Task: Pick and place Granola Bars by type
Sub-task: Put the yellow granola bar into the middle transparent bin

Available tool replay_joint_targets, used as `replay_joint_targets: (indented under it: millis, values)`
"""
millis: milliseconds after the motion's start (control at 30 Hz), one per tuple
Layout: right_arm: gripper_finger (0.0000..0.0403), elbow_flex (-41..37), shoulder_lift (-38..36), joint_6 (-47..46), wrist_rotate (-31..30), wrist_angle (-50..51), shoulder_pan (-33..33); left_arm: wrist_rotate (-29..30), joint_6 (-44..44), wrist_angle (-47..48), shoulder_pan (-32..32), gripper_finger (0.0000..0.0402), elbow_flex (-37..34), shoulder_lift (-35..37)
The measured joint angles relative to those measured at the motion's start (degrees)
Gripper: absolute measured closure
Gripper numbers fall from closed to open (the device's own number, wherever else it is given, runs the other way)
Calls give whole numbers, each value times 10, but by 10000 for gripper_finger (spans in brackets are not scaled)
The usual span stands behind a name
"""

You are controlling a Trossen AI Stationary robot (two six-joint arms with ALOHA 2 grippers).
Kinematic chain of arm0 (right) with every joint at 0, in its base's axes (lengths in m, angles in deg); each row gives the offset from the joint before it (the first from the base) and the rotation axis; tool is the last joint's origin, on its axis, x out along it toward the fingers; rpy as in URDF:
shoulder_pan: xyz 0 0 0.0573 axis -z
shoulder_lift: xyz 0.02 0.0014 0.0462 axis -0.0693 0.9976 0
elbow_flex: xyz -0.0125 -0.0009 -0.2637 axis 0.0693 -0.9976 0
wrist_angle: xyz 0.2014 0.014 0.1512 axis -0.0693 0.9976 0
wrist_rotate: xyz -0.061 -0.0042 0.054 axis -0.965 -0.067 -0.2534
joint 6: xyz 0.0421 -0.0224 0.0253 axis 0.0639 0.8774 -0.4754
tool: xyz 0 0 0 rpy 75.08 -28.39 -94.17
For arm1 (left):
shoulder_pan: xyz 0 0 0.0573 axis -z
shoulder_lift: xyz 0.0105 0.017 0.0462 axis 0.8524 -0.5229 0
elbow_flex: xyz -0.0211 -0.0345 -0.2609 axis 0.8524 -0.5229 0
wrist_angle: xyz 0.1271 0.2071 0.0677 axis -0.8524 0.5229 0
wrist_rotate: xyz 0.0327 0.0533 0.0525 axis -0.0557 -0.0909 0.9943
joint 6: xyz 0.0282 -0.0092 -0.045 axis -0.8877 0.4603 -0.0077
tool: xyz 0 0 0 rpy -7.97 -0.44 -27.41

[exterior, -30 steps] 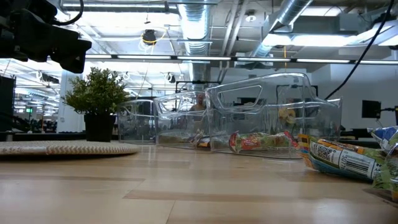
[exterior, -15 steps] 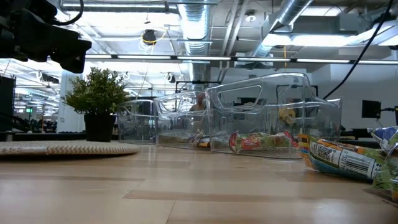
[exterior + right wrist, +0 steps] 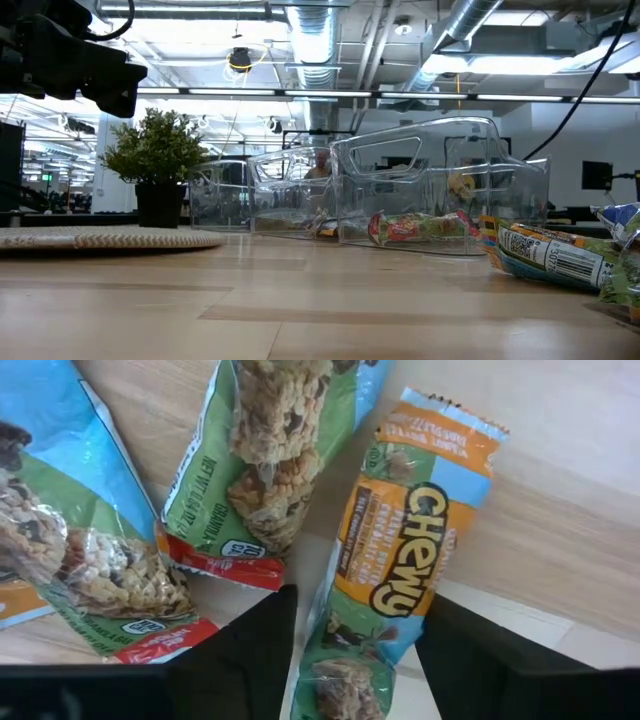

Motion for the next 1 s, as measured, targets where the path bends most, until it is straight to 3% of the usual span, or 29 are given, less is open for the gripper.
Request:
replay_joint_targets:
  millis: [467,1000]
  values:
    - [330,-1,-7,-17,-6,-6,1,0,0,0,0,264,0,0]
    - [344,-2,-96,-80,-150,-22,-3,0,0,0,0,264,0,0]
